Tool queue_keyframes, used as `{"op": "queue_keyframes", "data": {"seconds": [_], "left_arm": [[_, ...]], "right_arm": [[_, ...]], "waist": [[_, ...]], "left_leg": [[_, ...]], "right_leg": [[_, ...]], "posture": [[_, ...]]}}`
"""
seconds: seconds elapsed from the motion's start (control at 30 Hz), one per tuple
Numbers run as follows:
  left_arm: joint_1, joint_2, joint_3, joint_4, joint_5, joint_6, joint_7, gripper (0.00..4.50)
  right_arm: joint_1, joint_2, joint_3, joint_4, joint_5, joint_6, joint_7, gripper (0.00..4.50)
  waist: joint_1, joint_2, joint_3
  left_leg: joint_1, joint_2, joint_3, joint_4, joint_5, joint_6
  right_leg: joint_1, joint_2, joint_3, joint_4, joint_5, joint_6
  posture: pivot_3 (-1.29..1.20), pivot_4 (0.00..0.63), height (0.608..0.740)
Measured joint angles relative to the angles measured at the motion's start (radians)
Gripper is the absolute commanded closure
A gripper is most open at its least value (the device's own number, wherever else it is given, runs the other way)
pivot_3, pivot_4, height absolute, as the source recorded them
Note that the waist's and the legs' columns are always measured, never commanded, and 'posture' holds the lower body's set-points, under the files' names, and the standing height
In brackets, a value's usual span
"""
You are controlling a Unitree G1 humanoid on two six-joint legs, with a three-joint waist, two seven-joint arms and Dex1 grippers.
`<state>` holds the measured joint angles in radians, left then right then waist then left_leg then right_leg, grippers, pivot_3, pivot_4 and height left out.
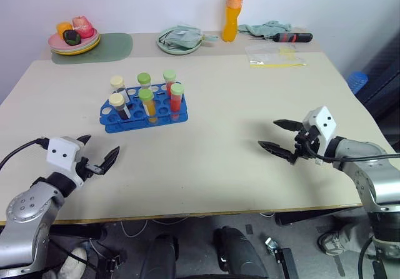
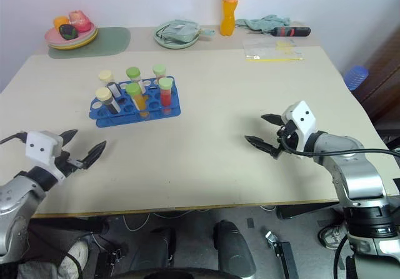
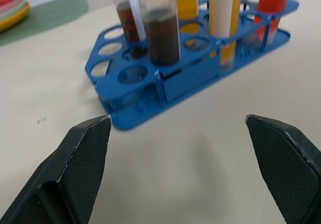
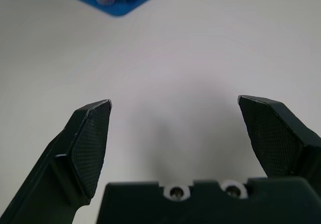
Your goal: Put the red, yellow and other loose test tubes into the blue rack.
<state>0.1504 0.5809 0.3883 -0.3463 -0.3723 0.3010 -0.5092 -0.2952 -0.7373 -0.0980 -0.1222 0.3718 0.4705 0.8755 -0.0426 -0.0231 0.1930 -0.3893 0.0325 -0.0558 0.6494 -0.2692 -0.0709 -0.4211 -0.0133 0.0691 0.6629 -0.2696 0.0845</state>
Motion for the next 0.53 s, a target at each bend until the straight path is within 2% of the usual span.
{"op": "queue_keyframes", "data": {"seconds": [0.37, 0.53], "left_arm": [[-0.06, -0.015, -0.023, 0.016, 0.019, 0.01, 0.016, 0.09], [-0.035, -0.016, -0.023, 0.016, 0.02, 0.016, 0.007, 0.09]], "right_arm": [[-0.029, 0.041, 0.02, 0.047, -0.019, -0.035, -0.013, 0.0], [0.044, 0.028, 0.012, 0.012, -0.017, -0.015, -0.017, 0.0]], "waist": [[0.001, 0.0, 0.0], [0.001, 0.0, 0.0]], "left_leg": [[0.0, 0.0, 0.0, 0.0, 0.0, 0.0], [0.0, 0.0, 0.0, 0.0, 0.0, 0.0]], "right_leg": [[0.0, 0.0, 0.0, 0.0, 0.0, 0.0], [0.0, 0.0, 0.0, 0.0, 0.0, 0.0]], "posture": [[0.0, 0.15, 0.74], [0.0, 0.15, 0.74]]}}
